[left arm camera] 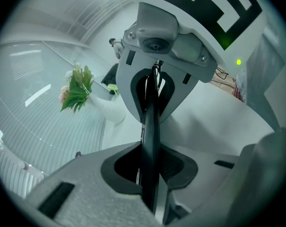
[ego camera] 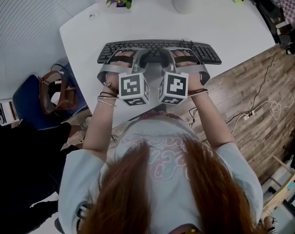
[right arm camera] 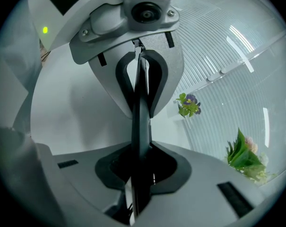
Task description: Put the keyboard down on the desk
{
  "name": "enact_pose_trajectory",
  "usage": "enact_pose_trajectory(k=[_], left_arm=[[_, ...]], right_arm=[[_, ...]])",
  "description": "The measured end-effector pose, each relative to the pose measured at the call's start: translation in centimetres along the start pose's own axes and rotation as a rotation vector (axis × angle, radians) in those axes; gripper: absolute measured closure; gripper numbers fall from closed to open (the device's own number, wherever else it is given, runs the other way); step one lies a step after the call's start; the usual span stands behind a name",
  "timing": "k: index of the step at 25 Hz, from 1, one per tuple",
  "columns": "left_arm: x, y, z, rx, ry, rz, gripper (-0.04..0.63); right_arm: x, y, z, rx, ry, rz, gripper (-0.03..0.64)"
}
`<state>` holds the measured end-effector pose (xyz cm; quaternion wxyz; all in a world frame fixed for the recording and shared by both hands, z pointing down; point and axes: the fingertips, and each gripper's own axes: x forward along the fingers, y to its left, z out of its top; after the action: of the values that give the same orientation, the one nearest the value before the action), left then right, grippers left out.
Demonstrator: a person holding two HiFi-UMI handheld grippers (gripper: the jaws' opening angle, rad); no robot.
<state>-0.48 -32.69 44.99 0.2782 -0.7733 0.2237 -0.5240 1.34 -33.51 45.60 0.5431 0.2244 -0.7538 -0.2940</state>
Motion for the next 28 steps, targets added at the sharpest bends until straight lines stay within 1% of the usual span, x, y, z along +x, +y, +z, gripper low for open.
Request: enact_pose_trajectory(k=[4,11,28], left_arm=[[0.4,0.2,-0.1,-0.01,0.003,0.009,0.522],[1.2,0.1,-0.5,-0.003,0.012,0.012,0.518],[2.6,0.3,-0.6,0.009,0.038,0.061,0.514]], right_arm=[[0.4,-0.1,-0.1,0.011,-0.004,-0.005,0.54],[1.2,0.0,-0.3,0.024,-0.01,-0.009,0.531],[2.4,-0.5,-1.0,0.0,-0.028,-0.069,0.523]])
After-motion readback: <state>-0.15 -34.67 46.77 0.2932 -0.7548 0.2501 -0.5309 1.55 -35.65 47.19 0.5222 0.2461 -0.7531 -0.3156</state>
